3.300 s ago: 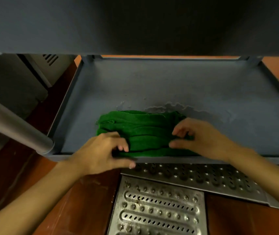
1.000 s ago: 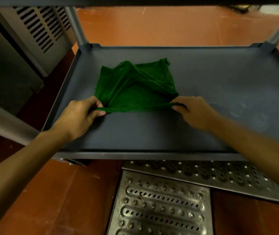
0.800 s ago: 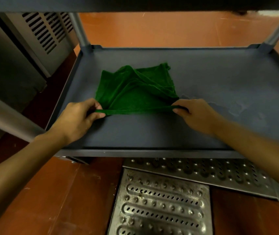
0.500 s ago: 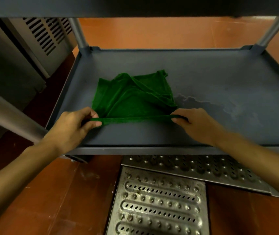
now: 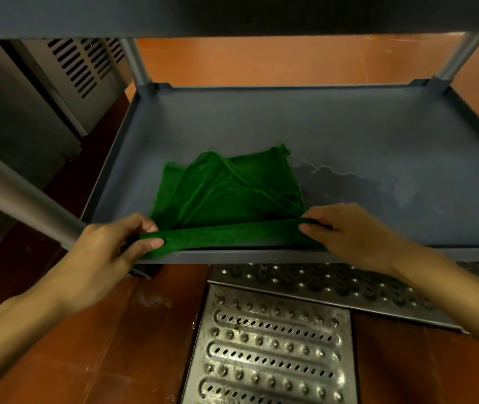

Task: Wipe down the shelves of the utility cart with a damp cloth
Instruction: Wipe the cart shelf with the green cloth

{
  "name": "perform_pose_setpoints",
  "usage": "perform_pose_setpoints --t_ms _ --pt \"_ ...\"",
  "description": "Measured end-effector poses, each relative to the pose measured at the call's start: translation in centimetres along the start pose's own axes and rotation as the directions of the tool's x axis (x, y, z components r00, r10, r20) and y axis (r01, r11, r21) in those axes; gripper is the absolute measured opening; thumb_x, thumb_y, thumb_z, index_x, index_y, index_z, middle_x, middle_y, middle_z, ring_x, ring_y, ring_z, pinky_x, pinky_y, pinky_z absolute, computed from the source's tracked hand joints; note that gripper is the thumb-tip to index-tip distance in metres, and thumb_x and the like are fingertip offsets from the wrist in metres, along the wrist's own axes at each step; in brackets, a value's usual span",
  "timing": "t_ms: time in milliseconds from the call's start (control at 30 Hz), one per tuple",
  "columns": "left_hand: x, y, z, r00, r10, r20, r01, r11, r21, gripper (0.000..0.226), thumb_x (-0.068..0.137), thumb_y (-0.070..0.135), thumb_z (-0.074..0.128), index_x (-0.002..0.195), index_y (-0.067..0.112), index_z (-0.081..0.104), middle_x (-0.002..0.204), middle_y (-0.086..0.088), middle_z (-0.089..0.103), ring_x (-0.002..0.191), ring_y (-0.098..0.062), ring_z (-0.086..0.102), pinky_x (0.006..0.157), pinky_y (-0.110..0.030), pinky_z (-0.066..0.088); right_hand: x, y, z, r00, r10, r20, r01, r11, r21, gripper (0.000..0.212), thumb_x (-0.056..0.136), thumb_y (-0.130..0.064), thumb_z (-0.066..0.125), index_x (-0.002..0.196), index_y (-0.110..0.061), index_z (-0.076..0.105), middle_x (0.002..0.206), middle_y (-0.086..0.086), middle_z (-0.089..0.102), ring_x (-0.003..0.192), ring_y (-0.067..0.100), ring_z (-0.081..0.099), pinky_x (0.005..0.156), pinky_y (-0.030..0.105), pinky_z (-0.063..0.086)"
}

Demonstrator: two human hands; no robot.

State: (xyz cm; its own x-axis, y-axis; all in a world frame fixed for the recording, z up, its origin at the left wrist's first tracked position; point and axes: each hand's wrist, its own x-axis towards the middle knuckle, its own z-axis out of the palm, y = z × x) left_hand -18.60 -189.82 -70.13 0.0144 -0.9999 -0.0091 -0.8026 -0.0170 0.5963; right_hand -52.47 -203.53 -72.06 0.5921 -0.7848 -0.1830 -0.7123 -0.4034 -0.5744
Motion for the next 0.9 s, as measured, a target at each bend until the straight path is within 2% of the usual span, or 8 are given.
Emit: perform_pose_setpoints --t_ms 233,333,433,533,633,733,800,900 --pt "-2.3 -1.1 -1.9 0.993 0.109 -0.040 -0.103 0.987 0.123 0.038 0.096 0.063 0.047 0.108 0.031 0.062 0.088 0.016 0.071 0.071 0.005 0.067 0.058 -0.016 0.050 -3.2 -2.3 -2.3 0.992 0.030 0.126 -0.036 0.998 0.046 0.027 0.096 -0.043 0.048 0.083 -0.027 0.065 0.071 -0.002 0.063 0.061 0.010 0.059 0.059 0.028 0.042" --pt "-2.3 -2.2 -3.0 0.982 0.085 -0.171 -0.074 0.995 0.067 0.040 0.092 0.066 0.053 0.112 0.033 0.065 0.093 0.020 0.072 0.074 0.009 0.067 0.055 -0.019 0.054 -3.8 -3.7 -4.4 0.990 0.013 0.140 -0.036 0.987 0.157 0.021 0.094 -0.043 0.051 0.088 -0.034 0.068 0.079 -0.008 0.069 0.070 0.005 0.065 0.066 0.027 0.048" --pt "-0.1 -1.9 -4.6 0.972 0.044 -0.232 -0.040 0.999 0.021 0.043 0.090 0.066 0.057 0.115 0.032 0.065 0.097 0.017 0.072 0.080 0.006 0.068 0.057 -0.023 0.057 -2.0 -4.5 -6.3 1.000 -0.015 0.016 0.012 0.986 0.166 0.019 0.092 -0.042 0.054 0.093 -0.034 0.071 0.084 -0.011 0.072 0.079 0.003 0.067 0.072 0.025 0.048" --pt "4.4 -0.8 -5.3 0.967 0.097 -0.236 -0.067 0.989 0.130 0.036 0.091 0.064 0.056 0.106 0.032 0.065 0.095 0.019 0.070 0.082 0.007 0.067 0.064 -0.018 0.055 3.1 -3.8 -6.6 0.987 -0.048 -0.155 0.054 0.998 0.036 0.021 0.096 -0.033 0.057 0.093 -0.018 0.072 0.086 0.005 0.071 0.083 0.020 0.067 0.077 0.035 0.048" --pt "8.7 -0.4 -4.1 0.962 0.022 -0.271 0.018 0.989 0.145 0.019 0.092 0.035 0.068 0.106 0.023 0.069 0.104 0.005 0.073 0.093 -0.012 0.069 0.085 -0.033 0.054 8.4 -2.1 -5.3 0.968 -0.003 -0.251 -0.001 1.000 -0.019 0.020 0.094 -0.026 0.061 0.101 -0.009 0.071 0.099 0.010 0.071 0.094 0.028 0.066 0.086 0.038 0.051" --pt "10.5 -0.1 -1.9 0.975 -0.029 -0.219 0.095 0.951 0.295 0.037 0.088 0.017 0.074 0.122 0.008 0.064 0.122 -0.017 0.065 0.112 -0.033 0.062 0.100 -0.042 0.049 9.9 -0.6 -3.1 0.945 0.030 -0.327 -0.035 0.999 -0.008 0.029 0.090 -0.025 0.068 0.115 -0.011 0.066 0.111 0.010 0.065 0.103 0.028 0.062 0.095 0.040 0.049" --pt "9.7 -0.2 -0.7 0.989 0.032 -0.147 0.017 0.947 0.321 0.032 0.086 0.019 0.076 0.116 0.012 0.067 0.115 -0.014 0.063 0.103 -0.031 0.063 0.095 -0.043 0.051 8.8 0.3 -1.5 0.946 -0.089 -0.312 0.057 0.992 -0.110 0.030 0.088 -0.029 0.070 0.115 -0.015 0.066 0.110 0.008 0.062 0.097 0.021 0.060 0.091 0.037 0.049" --pt "7.3 -0.8 1.0 0.992 0.121 0.027 -0.123 0.949 0.291 0.024 0.083 0.039 0.075 0.099 0.021 0.072 0.099 0.000 0.062 0.086 -0.016 0.064 0.082 -0.043 0.057 5.6 0.9 0.7 0.965 -0.249 -0.081 0.234 0.960 -0.155 0.035 0.085 -0.054 0.064 0.110 -0.030 0.066 0.104 -0.013 0.057 0.089 -0.001 0.051 0.083 0.018 0.042"
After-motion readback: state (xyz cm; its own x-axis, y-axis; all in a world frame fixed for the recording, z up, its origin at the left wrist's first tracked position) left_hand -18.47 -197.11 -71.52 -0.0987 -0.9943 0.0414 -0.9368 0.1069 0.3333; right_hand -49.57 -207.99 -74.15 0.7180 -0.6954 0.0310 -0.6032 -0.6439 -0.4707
